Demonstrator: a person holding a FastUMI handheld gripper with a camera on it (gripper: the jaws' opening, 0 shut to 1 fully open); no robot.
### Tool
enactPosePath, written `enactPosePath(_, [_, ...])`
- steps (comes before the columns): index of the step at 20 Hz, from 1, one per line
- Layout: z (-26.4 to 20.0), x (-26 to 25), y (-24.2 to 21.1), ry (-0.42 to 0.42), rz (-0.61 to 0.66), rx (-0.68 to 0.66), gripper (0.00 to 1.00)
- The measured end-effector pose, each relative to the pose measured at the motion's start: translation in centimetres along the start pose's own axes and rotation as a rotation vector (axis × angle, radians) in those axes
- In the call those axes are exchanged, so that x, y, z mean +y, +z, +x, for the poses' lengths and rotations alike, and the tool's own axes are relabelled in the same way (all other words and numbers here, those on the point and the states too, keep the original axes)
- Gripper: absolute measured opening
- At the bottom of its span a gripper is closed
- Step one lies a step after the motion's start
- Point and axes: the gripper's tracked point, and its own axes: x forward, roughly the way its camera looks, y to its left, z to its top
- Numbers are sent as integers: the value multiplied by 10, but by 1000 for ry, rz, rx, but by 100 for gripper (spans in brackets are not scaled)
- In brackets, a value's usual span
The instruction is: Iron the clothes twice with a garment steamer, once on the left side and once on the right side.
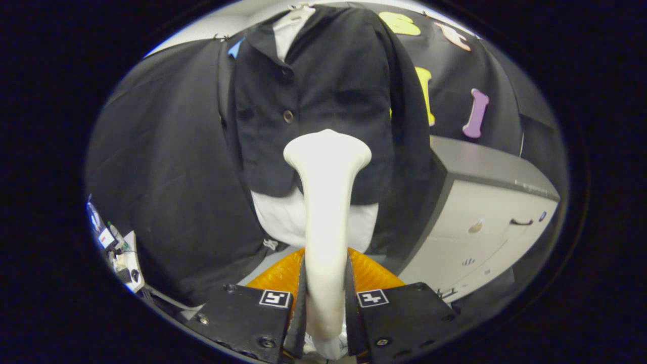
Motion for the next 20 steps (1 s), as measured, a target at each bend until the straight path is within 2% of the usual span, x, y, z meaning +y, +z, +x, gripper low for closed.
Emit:
enactPosePath(10, [-56,91,215,151,-121,-460,35])
enactPosePath(16, [-62,143,320,129,-185,-699,34])
enactPosePath(20, [-54,174,365,84,-232,-802,34])
